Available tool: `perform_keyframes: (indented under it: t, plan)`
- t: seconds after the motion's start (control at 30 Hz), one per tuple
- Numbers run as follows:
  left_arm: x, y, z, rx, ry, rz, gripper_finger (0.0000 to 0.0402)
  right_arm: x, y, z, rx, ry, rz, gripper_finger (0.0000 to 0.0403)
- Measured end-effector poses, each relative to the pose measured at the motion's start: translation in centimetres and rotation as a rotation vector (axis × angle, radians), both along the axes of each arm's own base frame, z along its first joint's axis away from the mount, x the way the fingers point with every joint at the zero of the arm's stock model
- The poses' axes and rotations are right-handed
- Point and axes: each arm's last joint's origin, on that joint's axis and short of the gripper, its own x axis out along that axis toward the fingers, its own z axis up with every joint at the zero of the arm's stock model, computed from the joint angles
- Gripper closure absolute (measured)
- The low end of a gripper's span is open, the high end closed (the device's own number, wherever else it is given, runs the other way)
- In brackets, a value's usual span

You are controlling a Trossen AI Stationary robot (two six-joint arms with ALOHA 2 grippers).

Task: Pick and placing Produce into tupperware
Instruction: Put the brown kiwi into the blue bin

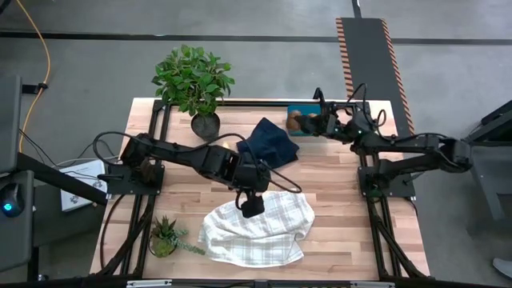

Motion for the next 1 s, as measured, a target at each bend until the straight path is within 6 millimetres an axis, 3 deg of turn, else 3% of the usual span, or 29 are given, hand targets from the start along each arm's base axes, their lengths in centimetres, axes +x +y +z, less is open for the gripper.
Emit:
perform_keyframes:
  t: [0.2,0.4,0.67,0.83,1.0]
  plan:
    - [-0.5,-1.3,-1.4,0.008,0.067,0.012,0.0053,0.4,-1.3,2.2,-0.095,0.043,-0.043,0.0176]
    - [-0.7,-2.3,-1.7,-0.004,0.074,0.022,0.0053,0.9,-3.3,5.8,-0.223,0.292,-0.097,0.0176]
    - [-1.1,-2.9,-1.7,0.016,0.091,0.063,0.0053,-1.3,-5.2,10.1,-0.343,0.584,-0.179,0.0176]
    - [-1.3,-3.0,-1.8,0.023,0.108,0.072,0.0053,-3.1,-6.5,10.5,-0.322,0.722,-0.223,0.0175]
    - [-1.5,-2.9,-1.7,0.036,0.107,0.084,0.0053,-4.6,-7.8,9.4,-0.275,0.848,-0.255,0.0175]
